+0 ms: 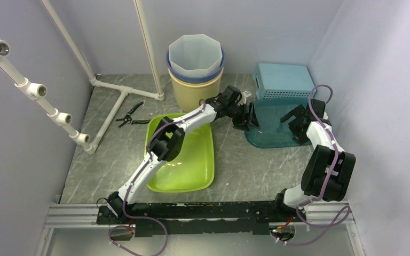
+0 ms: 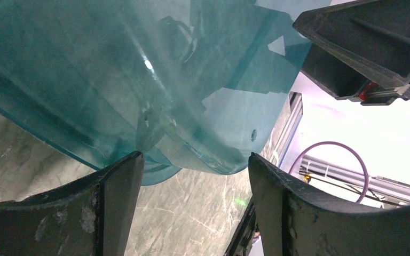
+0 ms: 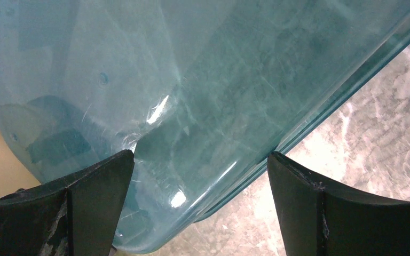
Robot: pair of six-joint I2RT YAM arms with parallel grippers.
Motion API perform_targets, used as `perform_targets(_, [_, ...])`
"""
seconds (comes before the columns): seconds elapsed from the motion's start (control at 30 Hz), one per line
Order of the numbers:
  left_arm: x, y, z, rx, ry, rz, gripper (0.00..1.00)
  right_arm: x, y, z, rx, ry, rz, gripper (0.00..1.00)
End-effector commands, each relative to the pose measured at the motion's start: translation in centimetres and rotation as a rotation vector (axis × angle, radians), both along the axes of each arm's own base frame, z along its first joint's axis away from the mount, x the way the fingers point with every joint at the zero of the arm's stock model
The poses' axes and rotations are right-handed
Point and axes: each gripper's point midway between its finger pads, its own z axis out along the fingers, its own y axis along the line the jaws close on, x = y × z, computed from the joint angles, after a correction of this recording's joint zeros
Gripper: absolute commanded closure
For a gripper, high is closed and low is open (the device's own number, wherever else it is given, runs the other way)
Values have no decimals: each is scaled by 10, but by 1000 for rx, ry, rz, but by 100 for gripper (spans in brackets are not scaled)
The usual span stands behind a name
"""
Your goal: Turn the large container upside down
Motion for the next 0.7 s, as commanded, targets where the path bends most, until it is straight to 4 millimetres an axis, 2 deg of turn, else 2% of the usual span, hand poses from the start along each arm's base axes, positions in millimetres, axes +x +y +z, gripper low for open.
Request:
perform_targets(0.0, [7,-12,29,-106,-52,-28,23,19,-11,20,-49,-56,-2,0])
perform_targets(0.37, [4,-19,36,-166,-21,-57,22,18,-19,29,-74,-61,-47,0])
perform_targets(0.67, [6,-21,39,-225,14,-74,22,22,-22,24,-62,-33,-69,0])
